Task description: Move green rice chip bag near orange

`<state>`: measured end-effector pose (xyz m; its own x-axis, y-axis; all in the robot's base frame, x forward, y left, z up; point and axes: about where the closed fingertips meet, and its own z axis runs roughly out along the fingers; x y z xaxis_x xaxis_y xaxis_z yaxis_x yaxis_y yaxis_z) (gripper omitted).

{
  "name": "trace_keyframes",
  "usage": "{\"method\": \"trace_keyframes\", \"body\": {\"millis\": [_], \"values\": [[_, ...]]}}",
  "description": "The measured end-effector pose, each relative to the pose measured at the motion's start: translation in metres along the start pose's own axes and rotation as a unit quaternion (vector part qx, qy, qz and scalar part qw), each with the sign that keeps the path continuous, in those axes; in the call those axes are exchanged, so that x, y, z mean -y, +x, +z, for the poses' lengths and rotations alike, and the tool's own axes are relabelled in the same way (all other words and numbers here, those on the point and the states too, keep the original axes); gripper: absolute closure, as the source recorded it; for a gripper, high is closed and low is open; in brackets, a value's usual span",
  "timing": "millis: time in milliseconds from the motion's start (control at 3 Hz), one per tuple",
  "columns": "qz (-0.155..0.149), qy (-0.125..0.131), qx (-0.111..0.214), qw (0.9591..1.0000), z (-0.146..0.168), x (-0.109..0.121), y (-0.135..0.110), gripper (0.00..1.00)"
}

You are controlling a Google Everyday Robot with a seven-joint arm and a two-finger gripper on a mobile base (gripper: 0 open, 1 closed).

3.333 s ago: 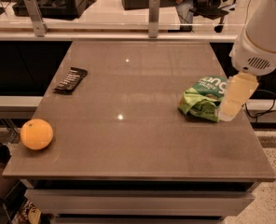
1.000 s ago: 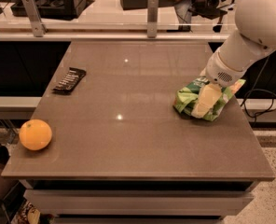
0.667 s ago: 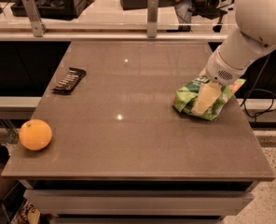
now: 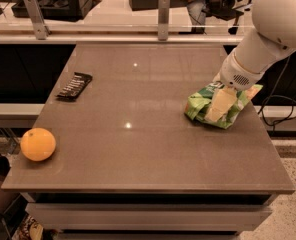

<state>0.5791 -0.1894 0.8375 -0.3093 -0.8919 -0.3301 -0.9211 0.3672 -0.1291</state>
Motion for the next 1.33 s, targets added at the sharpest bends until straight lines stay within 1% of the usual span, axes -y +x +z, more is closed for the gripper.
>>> {"method": "trace_keyframes", "body": {"millis": [1333], "values": [[0.000,0.000,0.000,1.0000,-0.0005,0.0000,-0.0002,1.00]]}}
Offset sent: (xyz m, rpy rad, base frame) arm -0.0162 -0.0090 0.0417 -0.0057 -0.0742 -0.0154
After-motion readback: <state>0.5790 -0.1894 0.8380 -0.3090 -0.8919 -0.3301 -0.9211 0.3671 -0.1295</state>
